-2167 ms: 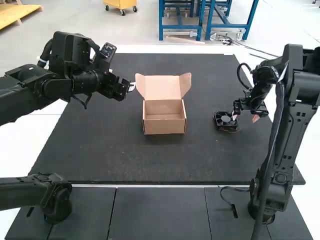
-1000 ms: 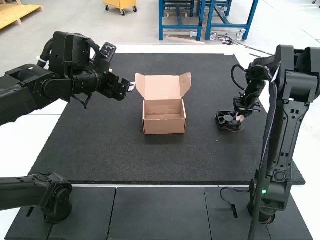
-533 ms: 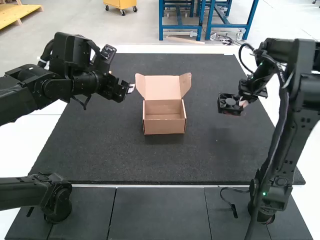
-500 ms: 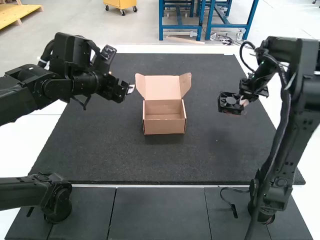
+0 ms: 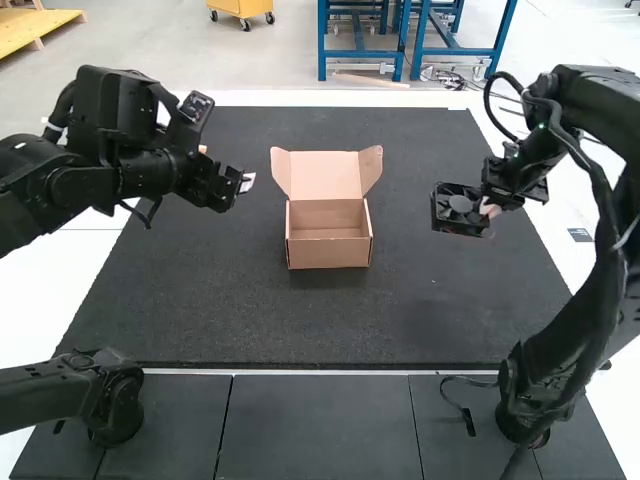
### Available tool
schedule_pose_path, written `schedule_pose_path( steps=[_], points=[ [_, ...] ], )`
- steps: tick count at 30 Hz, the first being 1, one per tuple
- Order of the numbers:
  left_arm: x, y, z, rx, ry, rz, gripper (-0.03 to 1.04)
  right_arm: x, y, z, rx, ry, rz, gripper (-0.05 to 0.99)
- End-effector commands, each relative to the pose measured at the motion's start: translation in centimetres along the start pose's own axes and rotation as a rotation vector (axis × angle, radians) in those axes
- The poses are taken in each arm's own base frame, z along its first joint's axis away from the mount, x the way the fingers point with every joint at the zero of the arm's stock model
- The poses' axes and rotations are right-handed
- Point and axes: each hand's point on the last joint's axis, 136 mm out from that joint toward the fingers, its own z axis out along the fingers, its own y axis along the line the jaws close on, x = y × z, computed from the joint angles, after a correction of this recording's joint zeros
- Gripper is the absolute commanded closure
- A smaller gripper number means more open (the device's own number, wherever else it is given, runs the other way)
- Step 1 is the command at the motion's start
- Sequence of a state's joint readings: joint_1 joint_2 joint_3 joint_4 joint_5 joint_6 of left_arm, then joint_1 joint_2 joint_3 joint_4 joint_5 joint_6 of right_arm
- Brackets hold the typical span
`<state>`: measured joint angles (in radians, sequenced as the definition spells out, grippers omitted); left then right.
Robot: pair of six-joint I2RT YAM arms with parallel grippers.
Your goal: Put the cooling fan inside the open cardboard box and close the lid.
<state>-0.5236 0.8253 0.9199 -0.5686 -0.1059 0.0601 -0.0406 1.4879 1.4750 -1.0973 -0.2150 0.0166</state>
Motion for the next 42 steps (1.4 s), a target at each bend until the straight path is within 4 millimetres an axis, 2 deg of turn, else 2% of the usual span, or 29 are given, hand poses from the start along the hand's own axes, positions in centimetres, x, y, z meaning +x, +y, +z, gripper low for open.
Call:
schedule_pose_path(
  steps=[1, 11, 21, 30, 36, 42],
  points=[
    [-0.5, 0.2, -1.0, -0.008, -0.03, 0.007, 0.04, 0.2, 2.9, -1.5, -0.065, -0.047, -0.007, 0.95],
    [0.5, -0.8, -2.1, 0.052, -0.009, 0.002, 0.04, 1.3, 8.7, -1.4, -0.123, -0.054, -0.079, 0.95],
    [2.3, -1.2, -3.1, 0.072, 0.012, -0.019, 0.04, 2.7, 12.3, -1.8, -0.157, -0.041, -0.16, 0.95],
    [3.1, -1.3, -3.5, 0.072, 0.012, -0.021, 0.04, 3.0, 15.9, -2.4, -0.198, -0.048, -0.223, 0.95],
    [3.3, -1.3, -3.6, 0.072, 0.009, -0.024, 0.04, 3.0, 18.7, -1.5, -0.219, -0.035, -0.263, 0.95],
    [3.2, -1.3, -3.8, 0.069, 0.005, -0.023, 0.04, 2.2, 20.5, 0.2, -0.21, -0.01, -0.288, 0.95]
  ],
)
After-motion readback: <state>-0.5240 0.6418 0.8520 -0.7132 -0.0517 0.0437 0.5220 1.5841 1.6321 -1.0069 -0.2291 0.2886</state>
